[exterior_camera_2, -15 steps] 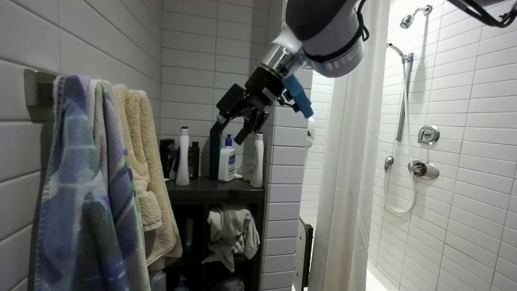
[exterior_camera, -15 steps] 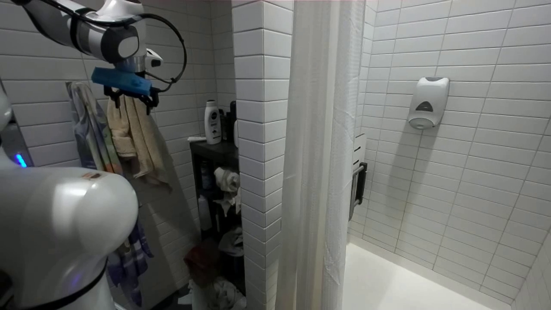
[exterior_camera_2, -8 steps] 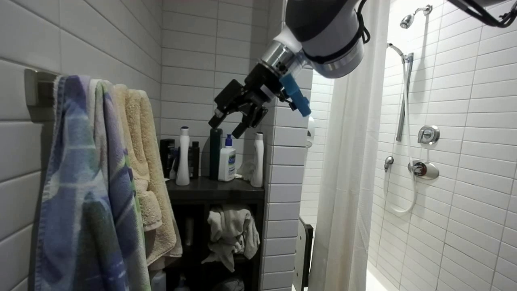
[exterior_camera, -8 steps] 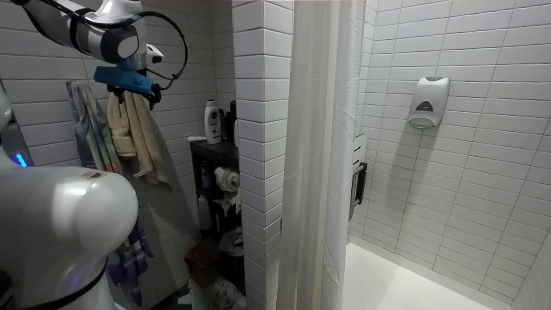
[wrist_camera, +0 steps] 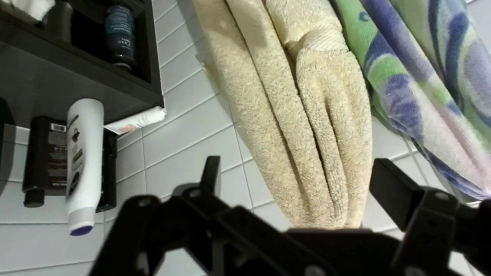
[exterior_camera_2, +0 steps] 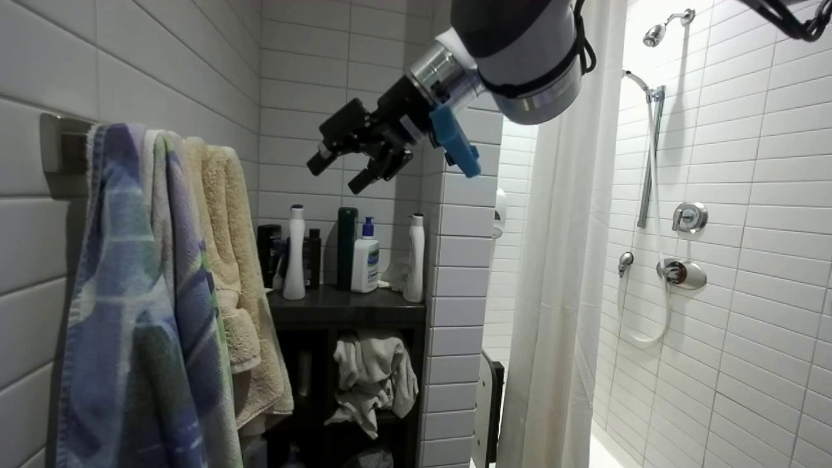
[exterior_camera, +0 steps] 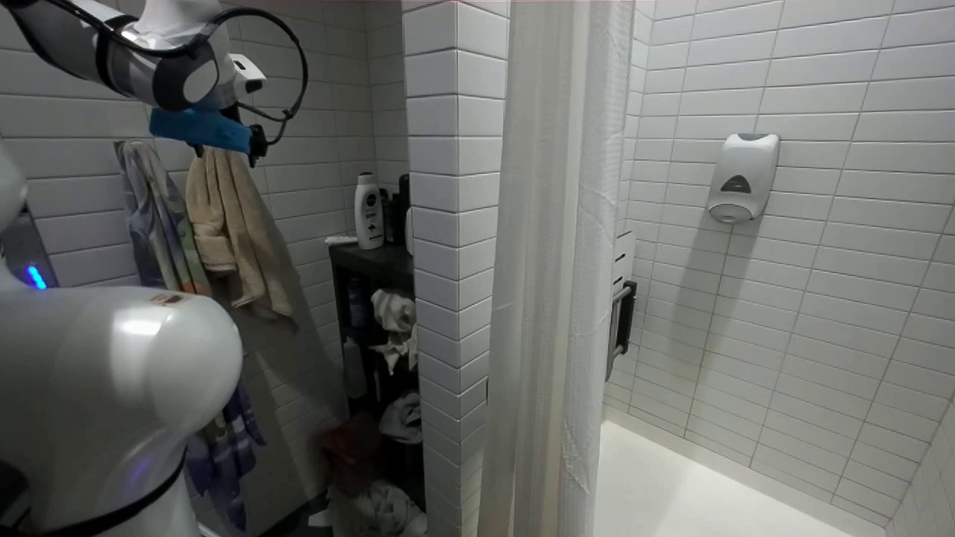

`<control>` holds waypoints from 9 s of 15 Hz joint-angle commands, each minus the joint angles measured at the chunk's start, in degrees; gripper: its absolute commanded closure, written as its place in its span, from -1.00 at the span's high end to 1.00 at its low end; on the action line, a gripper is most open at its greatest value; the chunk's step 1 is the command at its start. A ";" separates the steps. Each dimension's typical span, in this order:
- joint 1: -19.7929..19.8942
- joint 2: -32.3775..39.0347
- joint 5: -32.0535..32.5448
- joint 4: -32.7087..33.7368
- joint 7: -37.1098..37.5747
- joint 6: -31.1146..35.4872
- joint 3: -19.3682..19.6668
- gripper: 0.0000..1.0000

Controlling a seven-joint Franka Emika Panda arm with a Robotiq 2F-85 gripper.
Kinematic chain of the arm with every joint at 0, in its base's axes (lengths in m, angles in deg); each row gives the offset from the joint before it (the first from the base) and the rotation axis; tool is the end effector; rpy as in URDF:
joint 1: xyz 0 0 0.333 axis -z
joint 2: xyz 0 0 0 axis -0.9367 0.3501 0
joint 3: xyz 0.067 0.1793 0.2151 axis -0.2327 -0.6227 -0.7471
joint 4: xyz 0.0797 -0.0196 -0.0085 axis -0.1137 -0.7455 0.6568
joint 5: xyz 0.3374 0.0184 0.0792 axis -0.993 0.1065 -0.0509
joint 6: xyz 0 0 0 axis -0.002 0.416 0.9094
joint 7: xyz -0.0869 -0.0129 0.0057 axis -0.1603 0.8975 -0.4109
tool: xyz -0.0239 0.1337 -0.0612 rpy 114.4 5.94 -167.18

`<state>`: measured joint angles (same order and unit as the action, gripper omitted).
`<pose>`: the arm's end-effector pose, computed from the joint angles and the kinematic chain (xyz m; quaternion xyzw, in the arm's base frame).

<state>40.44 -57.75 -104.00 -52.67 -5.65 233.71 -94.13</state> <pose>0.3820 0.3333 0.5151 -0.8747 -0.2735 -0.3285 0.2285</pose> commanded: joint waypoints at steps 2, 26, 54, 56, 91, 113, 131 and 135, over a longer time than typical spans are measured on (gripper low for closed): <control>-3.12 4.65 -2.04 4.34 -5.22 3.64 0.49 1.00; -4.80 17.78 -6.95 16.44 -18.89 1.30 -0.35 1.00; -3.71 26.97 -6.18 26.55 -27.07 1.24 -0.51 1.00; -3.65 27.58 -6.31 26.98 -27.30 1.11 -0.55 1.00; -2.82 21.84 -10.78 22.55 -28.14 2.89 -0.69 -0.80; -3.54 13.06 -15.82 21.13 -26.25 6.73 -0.07 0.70; -3.82 11.46 -19.16 12.64 -20.71 -5.61 0.07 1.00; 0.05 12.03 -17.36 11.80 -22.30 -3.57 -3.85 1.00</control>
<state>37.71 -44.53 -122.18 -39.49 -27.09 229.44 -95.53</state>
